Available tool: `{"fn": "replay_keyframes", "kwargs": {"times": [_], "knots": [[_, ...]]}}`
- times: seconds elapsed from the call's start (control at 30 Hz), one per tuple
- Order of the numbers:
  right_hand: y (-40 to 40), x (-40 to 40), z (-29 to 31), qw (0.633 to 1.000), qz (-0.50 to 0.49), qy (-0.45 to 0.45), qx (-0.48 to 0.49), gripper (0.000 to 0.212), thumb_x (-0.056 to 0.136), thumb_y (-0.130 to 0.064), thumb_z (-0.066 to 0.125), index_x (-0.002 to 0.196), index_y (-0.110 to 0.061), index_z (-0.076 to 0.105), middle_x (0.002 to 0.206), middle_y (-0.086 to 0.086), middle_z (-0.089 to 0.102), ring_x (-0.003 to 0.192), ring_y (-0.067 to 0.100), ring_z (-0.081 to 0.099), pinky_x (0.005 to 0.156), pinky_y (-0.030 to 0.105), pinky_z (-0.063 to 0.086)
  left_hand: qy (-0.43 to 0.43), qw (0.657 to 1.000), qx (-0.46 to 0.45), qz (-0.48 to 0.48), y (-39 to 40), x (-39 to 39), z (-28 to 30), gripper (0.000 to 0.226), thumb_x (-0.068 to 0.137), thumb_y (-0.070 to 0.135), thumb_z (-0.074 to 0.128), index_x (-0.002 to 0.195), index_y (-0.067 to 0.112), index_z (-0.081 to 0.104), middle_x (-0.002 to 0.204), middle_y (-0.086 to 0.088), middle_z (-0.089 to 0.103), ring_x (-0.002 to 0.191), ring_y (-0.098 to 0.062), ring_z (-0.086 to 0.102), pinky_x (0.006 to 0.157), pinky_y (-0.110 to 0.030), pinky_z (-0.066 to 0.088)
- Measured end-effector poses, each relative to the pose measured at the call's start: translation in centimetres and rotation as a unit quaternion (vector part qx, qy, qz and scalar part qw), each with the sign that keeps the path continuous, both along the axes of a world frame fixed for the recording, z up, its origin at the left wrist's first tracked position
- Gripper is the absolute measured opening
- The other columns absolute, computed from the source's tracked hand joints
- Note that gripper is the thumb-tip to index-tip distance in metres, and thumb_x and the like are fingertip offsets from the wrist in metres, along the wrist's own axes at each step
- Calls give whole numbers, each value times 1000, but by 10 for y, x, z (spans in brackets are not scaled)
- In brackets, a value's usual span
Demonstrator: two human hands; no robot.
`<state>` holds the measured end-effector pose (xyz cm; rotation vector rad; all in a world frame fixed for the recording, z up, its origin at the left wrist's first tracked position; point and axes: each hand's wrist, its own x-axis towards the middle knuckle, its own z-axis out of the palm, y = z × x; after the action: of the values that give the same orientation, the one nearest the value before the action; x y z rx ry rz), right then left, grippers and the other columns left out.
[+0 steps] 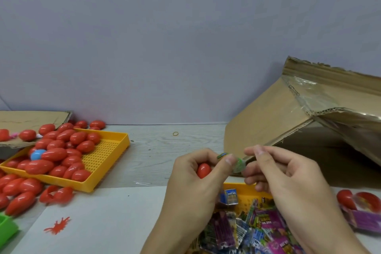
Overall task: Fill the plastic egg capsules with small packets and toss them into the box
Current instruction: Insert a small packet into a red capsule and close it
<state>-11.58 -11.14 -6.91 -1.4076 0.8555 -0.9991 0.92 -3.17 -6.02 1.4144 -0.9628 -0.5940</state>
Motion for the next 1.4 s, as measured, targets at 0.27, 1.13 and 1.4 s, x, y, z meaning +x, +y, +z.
{"fn": "replay_keyframes", "kwargs": {"times": [0.27,1.13,1.4], "knots": [[5,5,2,987,113,-6,114,35,69,-53,61,77,-24,80,68,9,72,58,14,64,49,21,46,-40,997,-18,60,-2,2,-3,34,62,51,75,61,20,62,51,6,43,49,-12,40,46,-25,36],[6,8,6,965,119,-135,193,44,41,-39,93,72,-12,79,59,7,54,49,13,46,38,20,36,-98,993,-46,42,-3,-2,-4,37,58,40,88,46,25,56,44,12,41,45,-4,35,45,-15,28],[2,5,5,972,63,-143,178,20,60,-32,73,67,-13,76,55,6,50,48,14,39,37,19,29,-40,999,-9,32,0,-2,1,47,63,72,67,63,25,71,50,5,49,48,-8,46,50,-21,40]]}}
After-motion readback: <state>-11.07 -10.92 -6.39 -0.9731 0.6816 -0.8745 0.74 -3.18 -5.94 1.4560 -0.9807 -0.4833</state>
